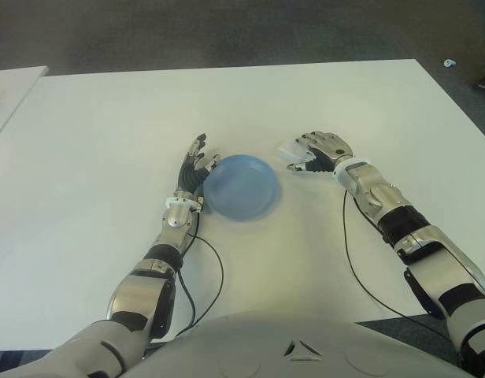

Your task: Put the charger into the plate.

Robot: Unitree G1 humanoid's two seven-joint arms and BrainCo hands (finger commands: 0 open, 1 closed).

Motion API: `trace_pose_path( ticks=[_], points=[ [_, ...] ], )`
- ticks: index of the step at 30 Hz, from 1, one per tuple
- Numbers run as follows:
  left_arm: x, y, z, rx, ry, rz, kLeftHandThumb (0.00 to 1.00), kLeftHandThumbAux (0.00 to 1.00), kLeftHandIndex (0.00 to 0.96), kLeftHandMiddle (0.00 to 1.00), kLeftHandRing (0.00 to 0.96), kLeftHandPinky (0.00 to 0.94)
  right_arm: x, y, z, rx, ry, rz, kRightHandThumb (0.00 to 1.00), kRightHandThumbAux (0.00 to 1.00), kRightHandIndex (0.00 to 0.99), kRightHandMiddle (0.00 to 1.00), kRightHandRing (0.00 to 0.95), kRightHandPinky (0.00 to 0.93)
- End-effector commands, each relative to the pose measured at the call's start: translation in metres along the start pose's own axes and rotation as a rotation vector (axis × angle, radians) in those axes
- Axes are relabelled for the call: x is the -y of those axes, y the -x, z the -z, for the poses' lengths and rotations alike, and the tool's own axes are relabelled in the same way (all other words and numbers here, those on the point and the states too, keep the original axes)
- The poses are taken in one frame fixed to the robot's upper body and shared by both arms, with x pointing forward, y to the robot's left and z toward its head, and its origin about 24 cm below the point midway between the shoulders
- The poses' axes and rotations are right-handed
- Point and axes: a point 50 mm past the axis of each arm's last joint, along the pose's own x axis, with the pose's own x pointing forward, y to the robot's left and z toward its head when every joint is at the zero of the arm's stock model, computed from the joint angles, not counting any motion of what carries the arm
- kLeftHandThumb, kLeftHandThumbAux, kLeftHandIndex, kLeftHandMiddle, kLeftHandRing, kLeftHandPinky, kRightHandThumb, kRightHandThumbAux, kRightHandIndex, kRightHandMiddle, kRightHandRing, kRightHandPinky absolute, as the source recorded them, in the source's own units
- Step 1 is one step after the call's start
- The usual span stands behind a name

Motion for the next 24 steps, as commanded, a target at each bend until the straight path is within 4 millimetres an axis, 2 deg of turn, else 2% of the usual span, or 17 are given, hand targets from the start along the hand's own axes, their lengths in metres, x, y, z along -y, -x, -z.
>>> trace_pose_path(
  ticks=[1,9,24],
  points=[
    [0.0055,0.0533,0.0466,-0.229,0.008,0.020,0.023,0.614,0.010,0.047,0.021,0.016,-0.0099,-0.0001,0.0007,0.014,0.014,-0.044,0.443,0.126,0.000,0.000,0.000,0.000],
    [0.0040,0.0549,0.0468,-0.224,-0.010,0.022,0.006,0.626,0.008,0.039,0.014,0.010,-0.0115,-0.0018,0.0035,0.011,0.016,-0.035,0.453,0.125,0.000,0.000,0.000,0.000],
    [0.0040,0.0558,0.0470,-0.224,-0.019,0.023,0.007,0.606,0.013,0.045,0.016,0.015,-0.0025,-0.0062,0.0080,-0.002,0.013,0.016,0.525,0.140,0.000,0.000,0.000,0.000]
  ],
)
